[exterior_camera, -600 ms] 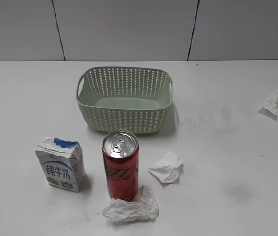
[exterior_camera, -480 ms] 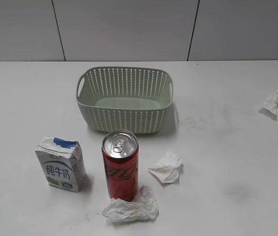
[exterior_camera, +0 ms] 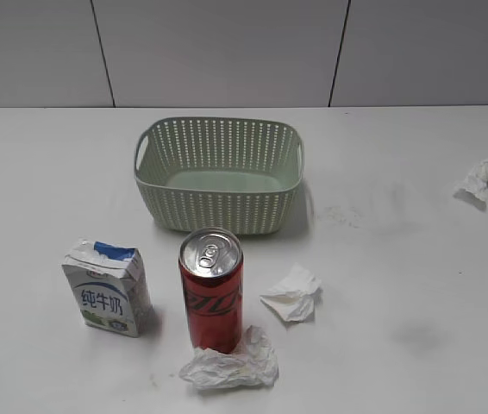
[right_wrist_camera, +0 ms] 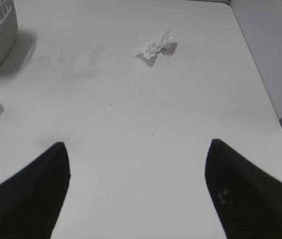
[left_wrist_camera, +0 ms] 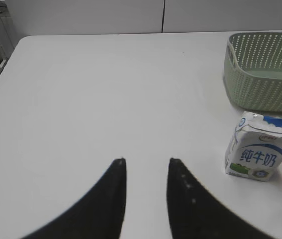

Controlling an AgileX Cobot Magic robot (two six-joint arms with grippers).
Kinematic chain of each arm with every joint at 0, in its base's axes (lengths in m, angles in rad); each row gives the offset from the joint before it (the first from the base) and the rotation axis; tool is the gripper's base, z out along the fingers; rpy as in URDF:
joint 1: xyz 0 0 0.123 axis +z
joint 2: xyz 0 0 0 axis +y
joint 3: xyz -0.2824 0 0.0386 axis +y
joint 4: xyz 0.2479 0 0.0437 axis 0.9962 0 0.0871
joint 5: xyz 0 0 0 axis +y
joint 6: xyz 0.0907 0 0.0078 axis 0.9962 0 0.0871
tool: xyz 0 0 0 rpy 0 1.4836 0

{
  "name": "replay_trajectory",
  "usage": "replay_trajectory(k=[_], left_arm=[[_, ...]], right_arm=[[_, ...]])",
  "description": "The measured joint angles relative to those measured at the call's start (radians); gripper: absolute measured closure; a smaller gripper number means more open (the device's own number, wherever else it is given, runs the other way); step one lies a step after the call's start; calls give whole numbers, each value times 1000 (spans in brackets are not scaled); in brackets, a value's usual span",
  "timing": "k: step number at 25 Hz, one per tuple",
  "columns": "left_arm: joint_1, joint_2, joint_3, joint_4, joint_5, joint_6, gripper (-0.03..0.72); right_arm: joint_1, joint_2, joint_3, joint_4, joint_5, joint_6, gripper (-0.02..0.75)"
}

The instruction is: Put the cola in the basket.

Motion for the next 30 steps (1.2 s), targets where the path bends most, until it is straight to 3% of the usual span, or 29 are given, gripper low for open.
replay_trajectory(k=[8,26,30], left_arm=[[0,0,0,0,0,0,459],[0,0,0,0,0,0,459],[0,0,0,0,0,0,459]], right_arm=[[0,182,-71,6,-1,35,120],[0,1002,-529,179,93,-23,151],[40,1158,-602,231,140,-52,151]])
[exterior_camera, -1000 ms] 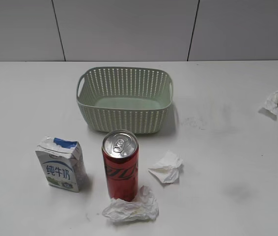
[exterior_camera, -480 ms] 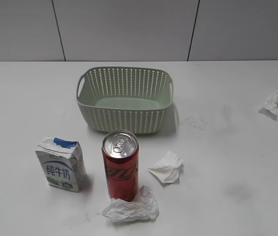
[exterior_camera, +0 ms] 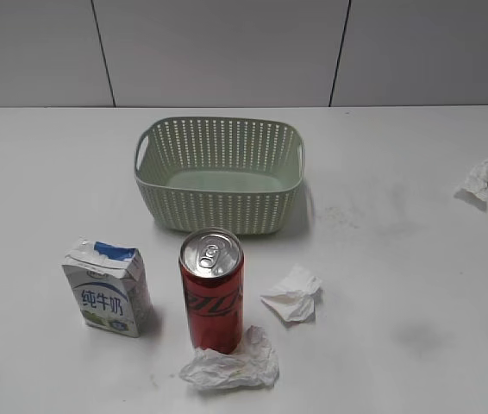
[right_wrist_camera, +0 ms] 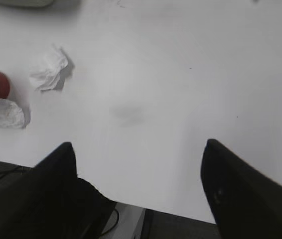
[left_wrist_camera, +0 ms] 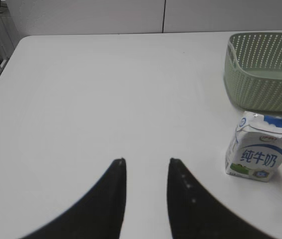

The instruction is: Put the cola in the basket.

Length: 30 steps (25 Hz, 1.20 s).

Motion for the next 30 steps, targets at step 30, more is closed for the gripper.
replay_trajectory(k=[30], left_arm=[[0,0,0,0,0,0,459]], right_arm=[[821,659,-499,-102,20,267,105]])
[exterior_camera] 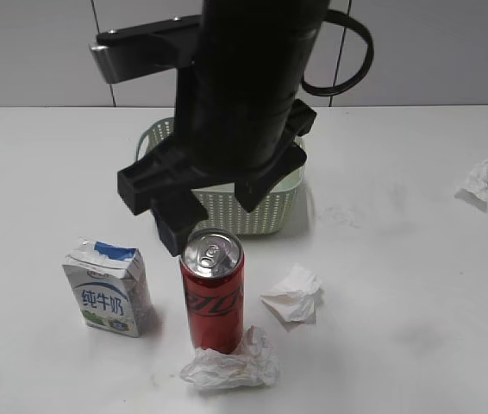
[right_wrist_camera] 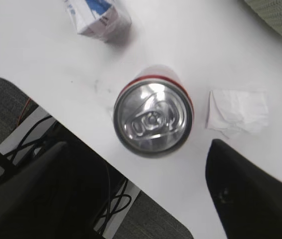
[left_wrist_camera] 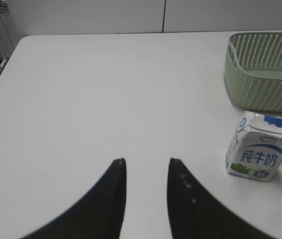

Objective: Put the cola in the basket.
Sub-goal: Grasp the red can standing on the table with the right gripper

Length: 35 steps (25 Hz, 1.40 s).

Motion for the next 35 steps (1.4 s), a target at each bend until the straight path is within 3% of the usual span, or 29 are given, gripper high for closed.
replay_trajectory(k=[11,25,31,35], left_arm=[[0,0,0,0,0,0,459],[0,0,0,0,0,0,459],[0,0,0,0,0,0,459],[0,0,0,0,0,0,459]], right_arm=[[0,162,-68,-45,4,189,104],[0,287,-69,-2,7,229,110],[0,311,-69,0,7,253,204],[0,311,-69,1,7,254,214]])
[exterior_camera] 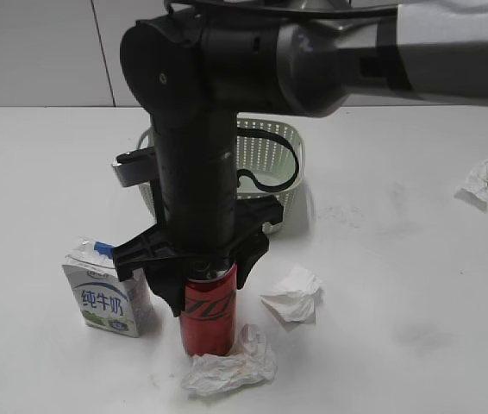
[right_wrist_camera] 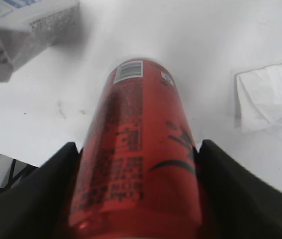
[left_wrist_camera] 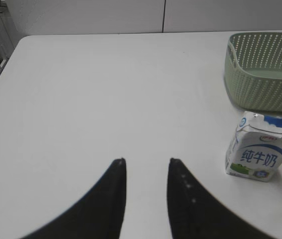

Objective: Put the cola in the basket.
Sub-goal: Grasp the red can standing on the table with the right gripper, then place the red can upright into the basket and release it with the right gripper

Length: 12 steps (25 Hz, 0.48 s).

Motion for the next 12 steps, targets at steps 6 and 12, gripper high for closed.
replay_trajectory(k=[6,12], left_arm=[[0,0,0,0,0,0,460],[0,0,0,0,0,0,460]], right_arm=[[0,0,-3,9,0,-32,214],[0,-51,-4,42,0,-120,214]])
